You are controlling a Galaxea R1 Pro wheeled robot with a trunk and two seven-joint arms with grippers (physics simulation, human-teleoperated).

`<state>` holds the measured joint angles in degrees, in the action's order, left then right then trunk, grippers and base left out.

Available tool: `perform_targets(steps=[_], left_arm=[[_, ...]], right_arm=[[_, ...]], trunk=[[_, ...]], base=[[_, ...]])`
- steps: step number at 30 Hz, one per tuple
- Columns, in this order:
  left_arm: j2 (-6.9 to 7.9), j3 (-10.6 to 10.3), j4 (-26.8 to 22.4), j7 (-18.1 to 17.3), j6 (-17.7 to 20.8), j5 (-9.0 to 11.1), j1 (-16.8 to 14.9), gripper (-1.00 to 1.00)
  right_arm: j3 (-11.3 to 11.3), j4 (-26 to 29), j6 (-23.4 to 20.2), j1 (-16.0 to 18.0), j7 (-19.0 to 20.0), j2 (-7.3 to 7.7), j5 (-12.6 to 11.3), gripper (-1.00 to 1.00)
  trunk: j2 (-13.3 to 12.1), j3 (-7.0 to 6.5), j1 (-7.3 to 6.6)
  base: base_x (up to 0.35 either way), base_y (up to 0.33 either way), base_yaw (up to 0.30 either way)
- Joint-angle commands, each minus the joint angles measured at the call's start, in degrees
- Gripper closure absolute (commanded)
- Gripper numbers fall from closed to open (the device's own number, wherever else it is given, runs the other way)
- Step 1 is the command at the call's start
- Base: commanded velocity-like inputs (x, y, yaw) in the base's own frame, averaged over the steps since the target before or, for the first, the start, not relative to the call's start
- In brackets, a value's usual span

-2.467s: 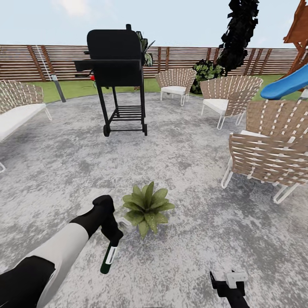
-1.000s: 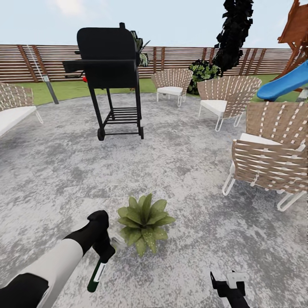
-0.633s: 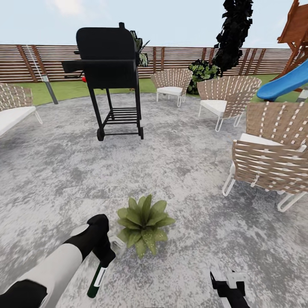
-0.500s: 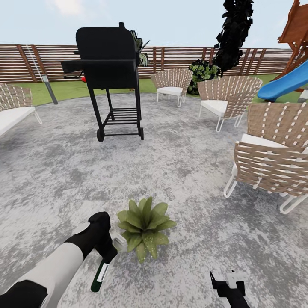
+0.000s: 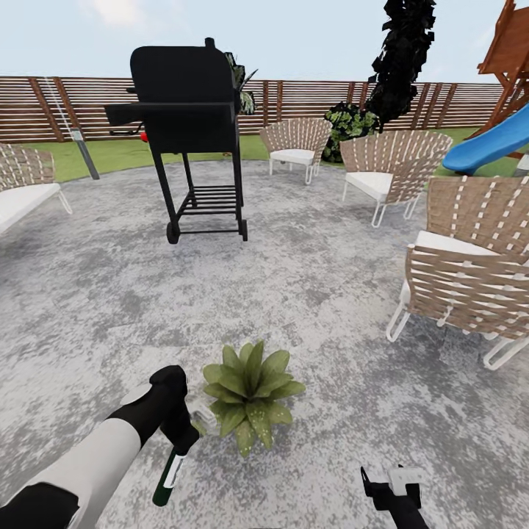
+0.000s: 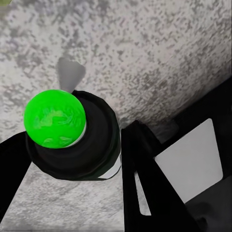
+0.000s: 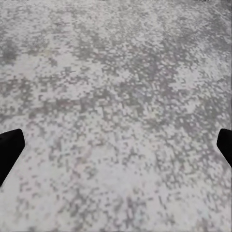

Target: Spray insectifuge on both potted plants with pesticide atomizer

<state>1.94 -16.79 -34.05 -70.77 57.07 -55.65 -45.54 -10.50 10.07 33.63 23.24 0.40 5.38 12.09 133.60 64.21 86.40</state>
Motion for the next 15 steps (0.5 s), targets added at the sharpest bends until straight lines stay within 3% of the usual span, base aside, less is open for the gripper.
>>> perform_targets(steps=[1,9,13,15], left_arm=[[0.11,0.1,-0.1,-0.6,0.4,-0.4,0.2,1.00],[-1.45,0.3,-0.1,-0.5,0.4,-0.4,0.3,1.00],[-4.23,0.2,-0.3,-0.4,0.5,-0.5,0.3,1.00],[-4.83,0.3,-0.3,-0.3,0.5,-0.7,0.3,1.00]], right_arm=[[-0.5,0.0,0.2,0.0,0.1,-0.02,0.6,-1.00],[-0.5,0.0,0.2,0.0,0.0,-0.02,0.6,-1.00],[-0.5,0.0,0.2,0.0,0.1,-0.02,0.6,-1.00],[-0.5,0.0,0.2,0.0,0.1,-0.02,0.6,-1.00]], trunk=[[0.0,0.05,0.00],[0.0,0.05,0.00],[0.0,0.05,0.00],[0.0,0.05,0.00]], base=[[0.084,0.240,0.000],[0.019,0.073,0.000],[0.000,0.002,0.000],[0.000,0.000,0.000]])
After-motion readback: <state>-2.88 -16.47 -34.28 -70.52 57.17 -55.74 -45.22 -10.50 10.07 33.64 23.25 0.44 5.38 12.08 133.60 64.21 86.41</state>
